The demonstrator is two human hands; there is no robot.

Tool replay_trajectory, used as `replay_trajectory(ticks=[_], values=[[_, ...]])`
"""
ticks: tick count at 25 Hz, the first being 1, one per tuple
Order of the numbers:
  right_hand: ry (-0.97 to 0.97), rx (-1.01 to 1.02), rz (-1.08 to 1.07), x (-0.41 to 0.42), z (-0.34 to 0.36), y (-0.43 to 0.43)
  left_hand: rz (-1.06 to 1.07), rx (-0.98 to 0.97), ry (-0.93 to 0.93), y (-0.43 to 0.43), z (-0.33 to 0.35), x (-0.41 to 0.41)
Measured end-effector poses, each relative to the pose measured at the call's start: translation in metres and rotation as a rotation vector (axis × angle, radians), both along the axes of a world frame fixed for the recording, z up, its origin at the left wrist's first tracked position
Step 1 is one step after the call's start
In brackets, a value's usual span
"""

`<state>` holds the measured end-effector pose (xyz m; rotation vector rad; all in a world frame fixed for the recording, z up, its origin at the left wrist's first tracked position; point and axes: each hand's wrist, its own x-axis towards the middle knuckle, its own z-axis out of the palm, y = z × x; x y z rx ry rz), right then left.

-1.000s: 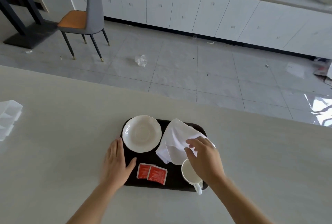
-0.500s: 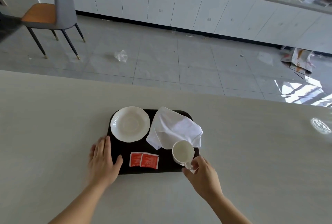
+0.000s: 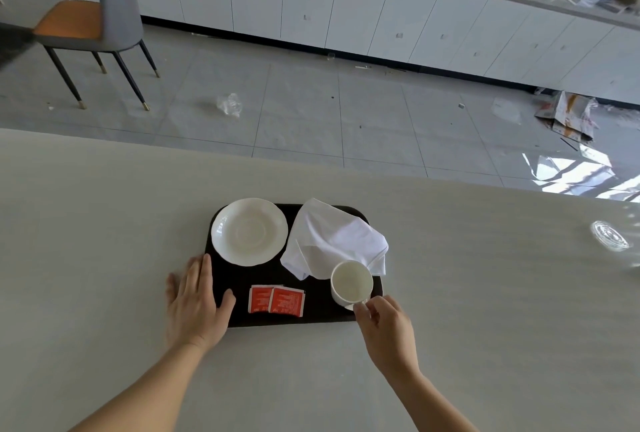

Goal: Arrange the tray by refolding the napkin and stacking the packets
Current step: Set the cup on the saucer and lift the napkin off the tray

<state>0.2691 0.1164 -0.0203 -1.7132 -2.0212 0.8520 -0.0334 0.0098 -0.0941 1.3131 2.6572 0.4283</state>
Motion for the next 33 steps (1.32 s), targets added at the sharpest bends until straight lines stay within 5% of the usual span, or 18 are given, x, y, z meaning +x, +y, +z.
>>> replay_trajectory(ticks=[12, 22, 33], values=[[0.223, 0.095, -0.068, -0.042, 0.038, 0.007, 0.014, 0.002, 0.011, -0.001, 0.001, 0.001], [0.142, -0.019, 0.166, -0.161, 0.043, 0.033, 0.025, 0.013, -0.011, -0.002, -0.002, -0.001], [0.021, -0.163, 0.033, -0.226, 0.019, 0.042, 0.015, 0.029, -0.004, 0.000, 0.000, -0.002]])
